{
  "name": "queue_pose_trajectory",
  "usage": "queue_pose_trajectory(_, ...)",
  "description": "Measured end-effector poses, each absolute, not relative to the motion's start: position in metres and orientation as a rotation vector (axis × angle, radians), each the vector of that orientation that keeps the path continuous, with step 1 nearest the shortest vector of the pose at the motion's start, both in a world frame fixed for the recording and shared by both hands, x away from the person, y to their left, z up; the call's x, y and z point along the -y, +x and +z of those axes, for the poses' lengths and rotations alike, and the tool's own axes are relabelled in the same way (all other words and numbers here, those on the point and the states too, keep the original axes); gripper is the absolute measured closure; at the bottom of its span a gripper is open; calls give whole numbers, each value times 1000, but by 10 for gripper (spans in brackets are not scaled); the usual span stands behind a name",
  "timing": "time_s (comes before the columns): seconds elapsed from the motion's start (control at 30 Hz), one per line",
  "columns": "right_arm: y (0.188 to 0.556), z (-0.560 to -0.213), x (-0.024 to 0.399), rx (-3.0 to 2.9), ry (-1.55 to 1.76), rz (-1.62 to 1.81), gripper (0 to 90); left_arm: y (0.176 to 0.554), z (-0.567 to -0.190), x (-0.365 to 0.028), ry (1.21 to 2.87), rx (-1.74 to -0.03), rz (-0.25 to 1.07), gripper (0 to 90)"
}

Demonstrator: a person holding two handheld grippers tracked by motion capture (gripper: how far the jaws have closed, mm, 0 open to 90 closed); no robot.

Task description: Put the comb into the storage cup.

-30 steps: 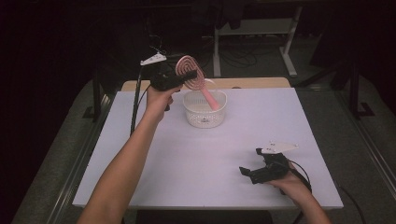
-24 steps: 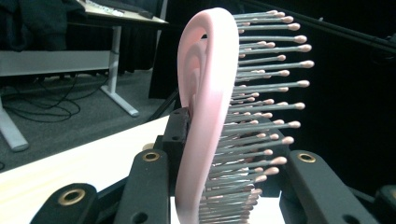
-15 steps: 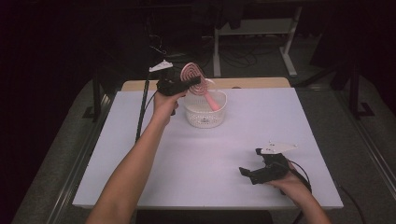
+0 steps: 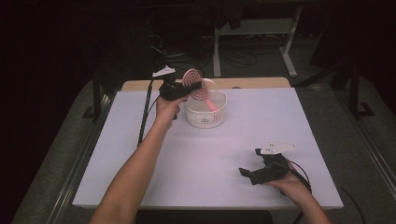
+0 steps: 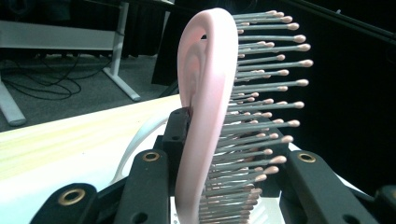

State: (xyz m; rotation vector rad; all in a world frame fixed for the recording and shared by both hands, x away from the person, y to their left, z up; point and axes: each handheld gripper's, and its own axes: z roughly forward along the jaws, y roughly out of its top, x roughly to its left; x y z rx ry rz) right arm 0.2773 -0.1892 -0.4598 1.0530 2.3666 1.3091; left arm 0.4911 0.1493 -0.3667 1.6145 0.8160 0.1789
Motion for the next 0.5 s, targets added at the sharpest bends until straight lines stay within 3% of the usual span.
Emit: queue_pose_trajectory(0.5, 277, -460, 188, -2370, 1049, 1308, 3, 491, -378, -155, 1623, -840, 162, 646)
